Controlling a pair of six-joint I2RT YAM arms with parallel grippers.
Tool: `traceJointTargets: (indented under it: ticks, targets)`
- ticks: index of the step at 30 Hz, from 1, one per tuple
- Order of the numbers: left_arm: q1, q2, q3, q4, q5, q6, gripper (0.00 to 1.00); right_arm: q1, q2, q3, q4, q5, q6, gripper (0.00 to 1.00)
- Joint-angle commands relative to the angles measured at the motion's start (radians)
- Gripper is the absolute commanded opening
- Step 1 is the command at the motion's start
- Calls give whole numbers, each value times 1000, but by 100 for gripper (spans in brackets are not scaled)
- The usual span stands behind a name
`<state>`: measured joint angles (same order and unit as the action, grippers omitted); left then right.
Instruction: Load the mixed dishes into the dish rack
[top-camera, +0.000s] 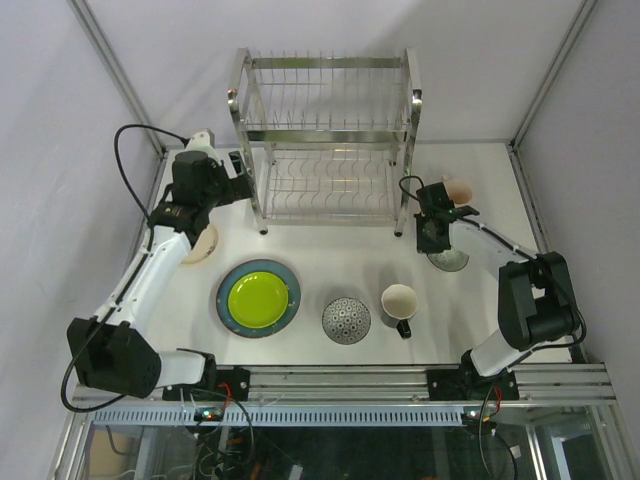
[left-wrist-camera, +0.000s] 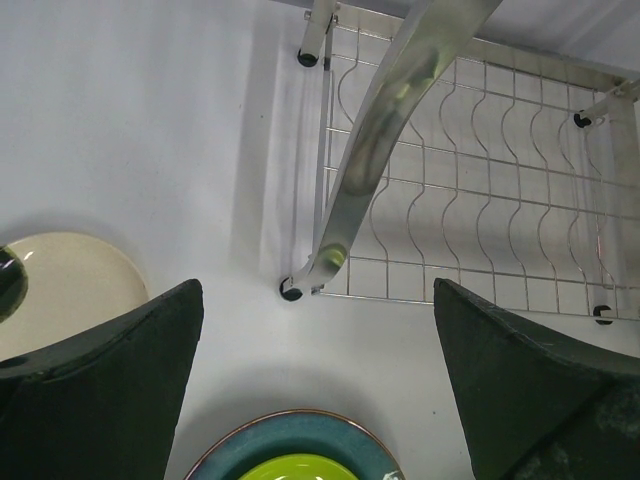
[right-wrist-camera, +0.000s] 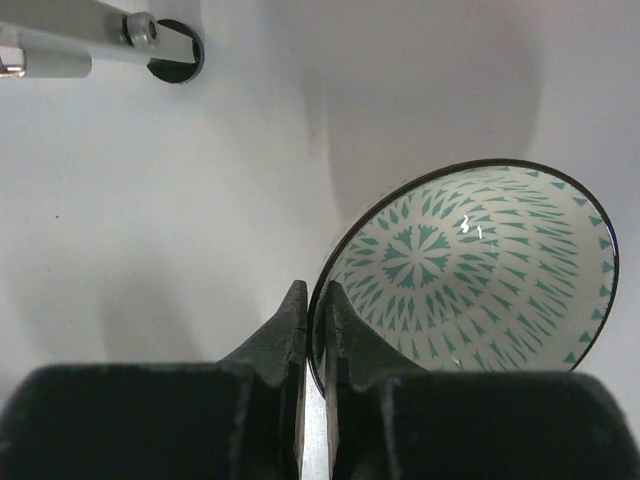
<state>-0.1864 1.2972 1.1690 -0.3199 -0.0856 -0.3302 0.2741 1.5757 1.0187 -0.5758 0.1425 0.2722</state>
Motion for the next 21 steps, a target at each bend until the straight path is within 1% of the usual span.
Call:
traceJointTargets:
  ticks: [1, 8, 14, 18, 19, 21]
  targets:
    - [10, -47, 46, -1, -14, -12, 100, 32, -13, 15, -21, 9, -6, 0]
    - [10, -119, 21, -41, -31, -27, 100, 56, -83, 18, -50, -19, -8, 0]
    - [9, -179, -39, -41, -42, -38, 100, 60, 15, 37, -30, -37, -16, 0]
    - [10, -192, -39, -44, -41, -35, 100, 79, 84, 83, -58, 13, -16, 0]
    - [10, -190, -37, -45, -44, -32, 100, 82, 95, 89, -62, 27, -14, 3]
    - [9, -184, -34, -44, -42, -31, 100, 97, 114, 96, -72, 58, -13, 5]
